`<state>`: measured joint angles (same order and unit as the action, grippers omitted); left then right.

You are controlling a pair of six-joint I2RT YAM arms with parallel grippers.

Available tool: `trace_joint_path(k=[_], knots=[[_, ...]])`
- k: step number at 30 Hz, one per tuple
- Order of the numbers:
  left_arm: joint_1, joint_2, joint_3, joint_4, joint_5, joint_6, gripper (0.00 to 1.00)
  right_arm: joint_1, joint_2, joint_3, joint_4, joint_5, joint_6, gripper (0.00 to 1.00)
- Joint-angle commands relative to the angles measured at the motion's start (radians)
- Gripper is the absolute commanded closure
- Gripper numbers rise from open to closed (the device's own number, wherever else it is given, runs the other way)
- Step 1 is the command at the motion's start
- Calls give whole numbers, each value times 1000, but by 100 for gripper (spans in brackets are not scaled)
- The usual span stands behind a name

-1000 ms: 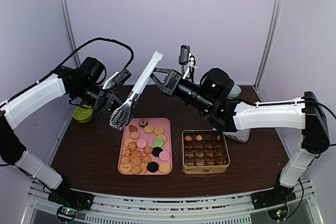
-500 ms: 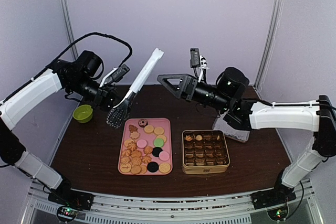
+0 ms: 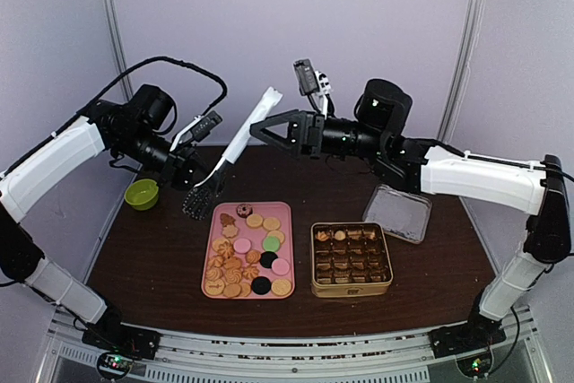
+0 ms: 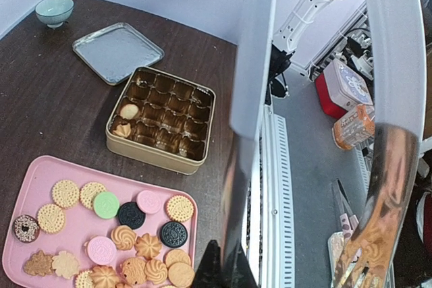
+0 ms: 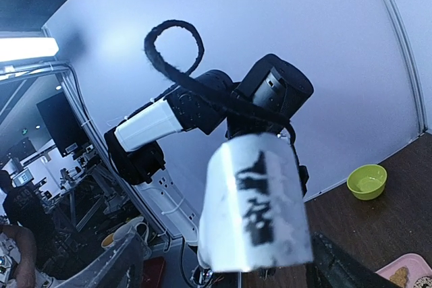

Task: Pack the cookies
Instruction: Pass from the right arm to the left, then pass from the left arm to the right

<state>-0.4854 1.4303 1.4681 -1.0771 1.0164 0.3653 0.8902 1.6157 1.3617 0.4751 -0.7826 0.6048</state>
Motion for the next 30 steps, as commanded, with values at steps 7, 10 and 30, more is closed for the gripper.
trace_joint_path(k=[7,10,30], knots=[[-6,0,0,-17,-13,48,100,9,104,85,6,-60,41,17],[-5,24,17,-46,-16,67,100,23,105,91,-32,-30,1,17],[-6,59,62,-126,-65,126,100,42,128,65,-22,-57,1,34]])
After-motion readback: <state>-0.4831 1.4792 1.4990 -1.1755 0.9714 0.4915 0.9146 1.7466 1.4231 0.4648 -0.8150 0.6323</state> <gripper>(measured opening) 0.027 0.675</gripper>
